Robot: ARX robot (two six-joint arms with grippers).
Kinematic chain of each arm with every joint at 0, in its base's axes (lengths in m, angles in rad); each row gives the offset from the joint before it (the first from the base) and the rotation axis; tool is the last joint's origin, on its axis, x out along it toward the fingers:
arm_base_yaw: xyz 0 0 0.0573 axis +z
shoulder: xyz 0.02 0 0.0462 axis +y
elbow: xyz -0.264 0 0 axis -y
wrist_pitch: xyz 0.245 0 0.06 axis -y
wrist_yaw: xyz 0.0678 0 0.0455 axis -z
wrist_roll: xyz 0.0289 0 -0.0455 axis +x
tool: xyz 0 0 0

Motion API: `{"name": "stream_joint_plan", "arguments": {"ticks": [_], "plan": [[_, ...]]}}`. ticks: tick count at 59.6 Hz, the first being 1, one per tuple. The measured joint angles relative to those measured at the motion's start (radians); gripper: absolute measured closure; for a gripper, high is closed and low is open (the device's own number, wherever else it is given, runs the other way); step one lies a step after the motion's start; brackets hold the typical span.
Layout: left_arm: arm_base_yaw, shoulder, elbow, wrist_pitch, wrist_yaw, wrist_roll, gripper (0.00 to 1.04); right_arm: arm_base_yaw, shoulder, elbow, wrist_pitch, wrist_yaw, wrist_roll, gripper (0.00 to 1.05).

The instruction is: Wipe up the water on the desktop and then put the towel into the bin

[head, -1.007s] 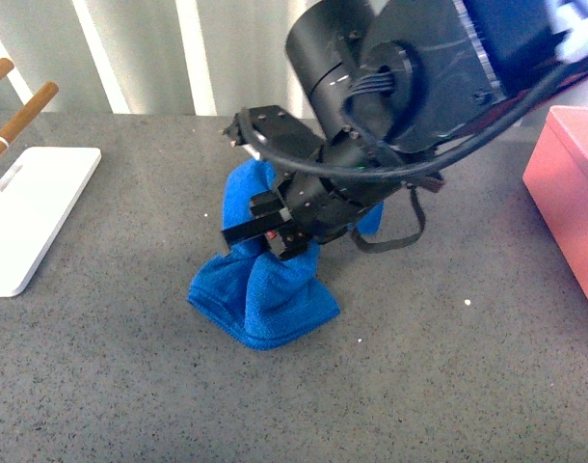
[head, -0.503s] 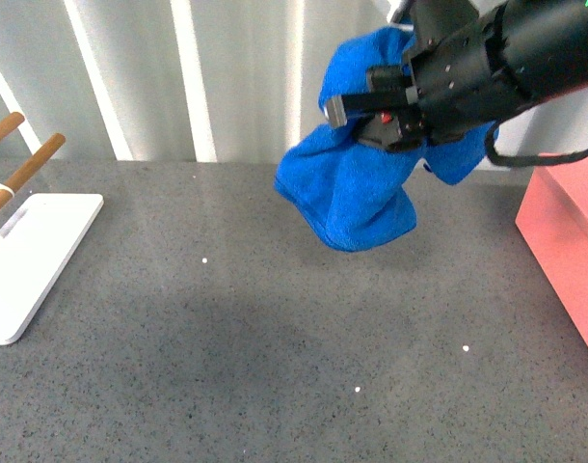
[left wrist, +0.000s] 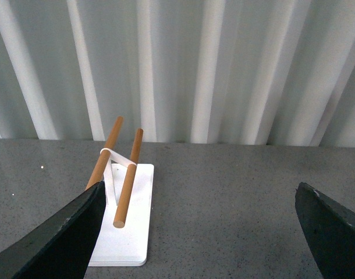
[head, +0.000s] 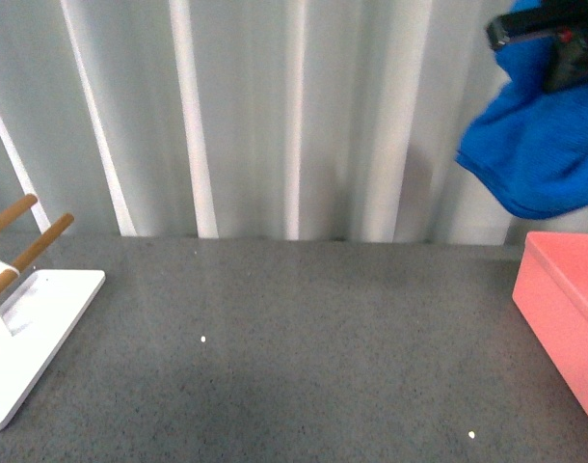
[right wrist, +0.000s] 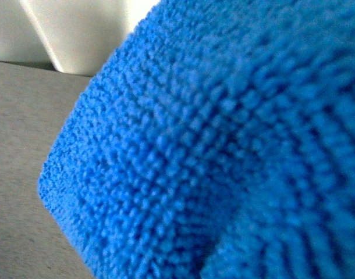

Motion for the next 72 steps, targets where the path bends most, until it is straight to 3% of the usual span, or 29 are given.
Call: {"name": "stream_joint_plan", "arguments": {"ticks": [11, 22, 40, 72], "plan": [[0.000, 0.000, 0.000, 0.000, 0.000, 0.000, 0.07, -0.081, 0.012, 0.098, -0.223, 0.016, 0.080, 0.99], [0.000, 0.000, 0.000, 0.000, 0.000, 0.000, 0.07, -0.109, 0.050, 0.164, -0.332, 0.002, 0.158, 0.99], [0.000, 0.000, 0.000, 0.000, 0.000, 0.000, 0.07, -0.151, 0.084, 0.124, -0.278, -0.019, 0.142, 0.99], [0.000, 0.000, 0.000, 0.000, 0.000, 0.000, 0.07, -0.375, 0.095, -0.021, -0.124, -0.016, -0.003, 0.99]]}}
